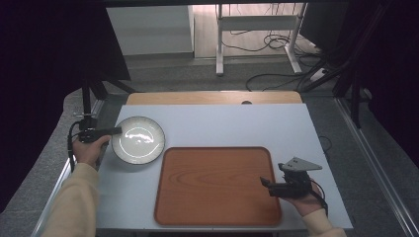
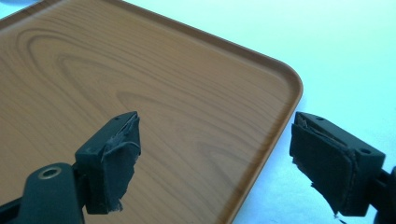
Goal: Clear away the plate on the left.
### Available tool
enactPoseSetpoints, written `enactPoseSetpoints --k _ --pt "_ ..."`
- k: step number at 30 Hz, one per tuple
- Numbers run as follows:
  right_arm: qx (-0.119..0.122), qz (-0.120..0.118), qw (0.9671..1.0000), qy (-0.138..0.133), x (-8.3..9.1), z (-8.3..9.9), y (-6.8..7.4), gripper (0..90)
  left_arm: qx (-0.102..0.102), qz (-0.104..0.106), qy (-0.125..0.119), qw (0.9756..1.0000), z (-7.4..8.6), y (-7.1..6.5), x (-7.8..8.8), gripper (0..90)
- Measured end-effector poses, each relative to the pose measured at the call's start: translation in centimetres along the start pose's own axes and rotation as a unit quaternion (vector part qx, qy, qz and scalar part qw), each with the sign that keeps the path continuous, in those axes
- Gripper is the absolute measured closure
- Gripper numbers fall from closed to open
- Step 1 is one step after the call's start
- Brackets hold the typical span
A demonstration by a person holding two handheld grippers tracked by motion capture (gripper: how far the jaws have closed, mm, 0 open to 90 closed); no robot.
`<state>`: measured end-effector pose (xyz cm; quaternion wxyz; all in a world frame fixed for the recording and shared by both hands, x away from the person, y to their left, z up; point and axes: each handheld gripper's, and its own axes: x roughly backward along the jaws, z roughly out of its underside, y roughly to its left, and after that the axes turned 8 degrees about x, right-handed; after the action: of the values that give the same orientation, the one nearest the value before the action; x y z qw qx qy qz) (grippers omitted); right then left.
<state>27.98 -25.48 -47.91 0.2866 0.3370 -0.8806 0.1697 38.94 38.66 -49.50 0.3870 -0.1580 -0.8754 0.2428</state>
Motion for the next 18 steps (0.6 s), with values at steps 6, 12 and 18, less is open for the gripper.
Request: enactPoseSetpoints --k 6,12,18 --pt "0.001 0.001 1.0 -0.001 0.1 0.0 0.0 16.4 0.01 0.024 -0.025 0.9994 0.2 -0.1 1.1 82.9" --pt "0.003 0.001 1.0 -0.002 0.1 0.0 0.1 16.5 0.011 0.039 -0.043 0.9982 0.5 -0.6 2.3 82.7" --pt "0.005 0.0 1.0 0.0 0.0 -0.1 0.2 16.5 0.007 0.047 -0.057 0.9972 0.8 -0.9 3.3 82.6"
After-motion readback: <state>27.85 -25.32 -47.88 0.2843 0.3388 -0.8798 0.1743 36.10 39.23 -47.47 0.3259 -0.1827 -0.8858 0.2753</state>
